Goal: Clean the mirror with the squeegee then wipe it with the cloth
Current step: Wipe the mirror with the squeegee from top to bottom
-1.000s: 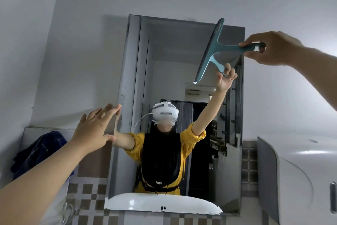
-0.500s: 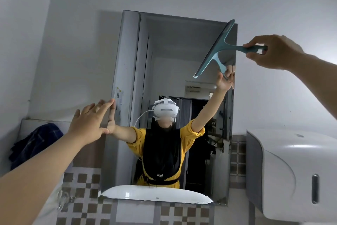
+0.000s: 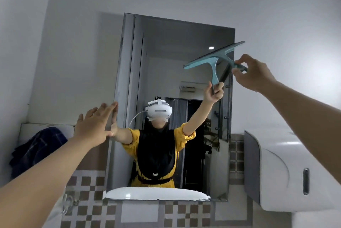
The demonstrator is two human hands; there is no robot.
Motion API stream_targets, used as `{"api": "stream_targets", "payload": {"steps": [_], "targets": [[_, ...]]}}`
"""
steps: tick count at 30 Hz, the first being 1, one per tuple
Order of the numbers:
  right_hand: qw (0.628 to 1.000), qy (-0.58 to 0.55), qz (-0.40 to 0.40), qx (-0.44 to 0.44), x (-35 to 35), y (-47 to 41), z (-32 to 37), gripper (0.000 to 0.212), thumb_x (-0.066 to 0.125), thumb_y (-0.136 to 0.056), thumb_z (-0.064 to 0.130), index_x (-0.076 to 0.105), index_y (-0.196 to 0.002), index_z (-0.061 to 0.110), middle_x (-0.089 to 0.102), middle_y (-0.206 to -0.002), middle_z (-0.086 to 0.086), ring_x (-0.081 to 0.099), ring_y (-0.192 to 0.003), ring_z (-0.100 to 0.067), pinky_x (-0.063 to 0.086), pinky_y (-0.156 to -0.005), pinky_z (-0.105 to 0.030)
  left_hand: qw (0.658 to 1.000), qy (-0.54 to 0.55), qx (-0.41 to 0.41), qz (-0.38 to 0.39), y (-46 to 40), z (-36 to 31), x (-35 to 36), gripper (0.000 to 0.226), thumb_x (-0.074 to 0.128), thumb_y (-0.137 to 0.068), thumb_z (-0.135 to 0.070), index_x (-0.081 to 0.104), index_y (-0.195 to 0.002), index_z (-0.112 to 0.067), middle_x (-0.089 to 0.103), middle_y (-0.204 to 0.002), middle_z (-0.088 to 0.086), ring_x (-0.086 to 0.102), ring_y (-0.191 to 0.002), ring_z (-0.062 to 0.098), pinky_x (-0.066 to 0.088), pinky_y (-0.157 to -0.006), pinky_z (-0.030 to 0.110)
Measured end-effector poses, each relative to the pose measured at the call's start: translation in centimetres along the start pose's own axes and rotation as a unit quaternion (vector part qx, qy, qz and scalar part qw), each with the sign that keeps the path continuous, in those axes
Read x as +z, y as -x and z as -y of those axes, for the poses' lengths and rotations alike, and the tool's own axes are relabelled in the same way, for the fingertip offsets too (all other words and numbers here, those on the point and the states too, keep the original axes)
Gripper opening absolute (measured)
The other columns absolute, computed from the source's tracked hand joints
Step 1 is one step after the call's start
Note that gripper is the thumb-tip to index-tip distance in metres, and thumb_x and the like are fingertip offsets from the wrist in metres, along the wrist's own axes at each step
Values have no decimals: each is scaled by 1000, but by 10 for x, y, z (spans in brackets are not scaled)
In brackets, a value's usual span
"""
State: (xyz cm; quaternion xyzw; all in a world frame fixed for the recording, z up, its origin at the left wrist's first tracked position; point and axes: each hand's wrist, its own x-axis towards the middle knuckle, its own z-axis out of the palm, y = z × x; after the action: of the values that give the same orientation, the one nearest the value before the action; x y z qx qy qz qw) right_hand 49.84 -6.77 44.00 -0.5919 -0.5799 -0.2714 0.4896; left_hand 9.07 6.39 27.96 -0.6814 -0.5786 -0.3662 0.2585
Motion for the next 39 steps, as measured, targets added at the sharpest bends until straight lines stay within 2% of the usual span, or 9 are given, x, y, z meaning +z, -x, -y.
{"api": "stream_targets", "payload": {"steps": [5, 9, 13, 17, 20, 24, 27, 31, 39], "targets": [[993, -103, -17, 55, 30, 18, 30, 26, 47, -92, 25, 49, -118, 19, 57, -103, -2, 58, -65, -26, 46, -43, -28, 999, 32, 10, 5, -1, 9, 6, 106, 71, -76, -31, -11, -142, -44, 11, -157, 2, 22, -139, 32, 26, -109, 59], [974, -189, -44, 115, 55, 30, 64, 17, 47, -93, 22, 45, -109, 15, 55, -88, -1, 56, -55, -22, 43, -38, -27, 998, 48, 34, -3, 0, 11, 8, 104, 73, -75, -30, -4, -144, -41, 17, -155, 4, 32, -131, 35, 39, -101, 55], [942, -262, -74, 196, 78, 37, 99, 11, 46, -94, 21, 39, -103, 19, 60, -92, -11, 54, -50, -18, 42, -35, -23, 996, 68, 48, 4, 0, 13, 11, 101, 70, -78, -28, -4, -144, -40, 12, -156, 6, 34, -129, 39, 44, -96, 53], [911, -313, -121, 240, 94, 42, 129, 10, 47, -93, 21, 38, -96, 19, 63, -92, -12, 56, -50, -20, 54, -48, -34, 996, 68, 60, -5, 0, 14, 14, 102, 68, -80, -27, -10, -144, -39, 10, -156, 10, 32, -130, 38, 47, -94, 50], [888, -345, -155, 262, 106, 43, 152, 11, 47, -91, 20, 36, -90, 19, 63, -89, -10, 66, -64, -27, 60, -64, -46, 996, 70, 58, -5, 0, 15, 15, 103, 67, -81, -28, -15, -142, -40, 7, -156, 10, 27, -133, 39, 50, -91, 48], [866, -374, -176, 280, 124, 46, 183, 10, 45, -90, 19, 37, -93, 17, 55, -76, -3, 66, -65, -29, 60, -68, -51, 996, 68, 58, -8, -1, 16, 18, 104, 66, -81, -29, -18, -141, -39, 6, -156, 11, 24, -134, 38, 52, -88, 50], [859, -380, -186, 289, 136, 51, 207, 14, 45, -91, 19, 39, -100, 11, 51, -69, 0, 60, -61, -21, 59, -66, -43, 996, 70, 61, -7, -2, 16, 18, 102, 66, -82, -29, -17, -142, -39, 7, -155, 12, 24, -134, 39, 51, -89, 53], [846, -412, -188, 282, 146, 59, 236, 19, 46, -94, 17, 41, -109, 6, 50, -67, 1, 52, -52, -11, 38, -39, -21, 995, 82, 59, -4, -2, 13, 16, 100, 64, -84, -24, -15, -142, -40, 5, -156, 11, 22, -136, 40, 48, -91, 55], [845, -443, -159, 255, 151, 71, 269, 20, 45, -96, 14, 38, -112, 6, 51, -68, -1, 52, -49, -10, 37, -30, -14, 995, 83, 60, -4, -10, 4, 11, 97, 62, -85, -24, -14, -143, -39, 3, -157, 11, 19, -137, 41, 43, -96, 59]]}}
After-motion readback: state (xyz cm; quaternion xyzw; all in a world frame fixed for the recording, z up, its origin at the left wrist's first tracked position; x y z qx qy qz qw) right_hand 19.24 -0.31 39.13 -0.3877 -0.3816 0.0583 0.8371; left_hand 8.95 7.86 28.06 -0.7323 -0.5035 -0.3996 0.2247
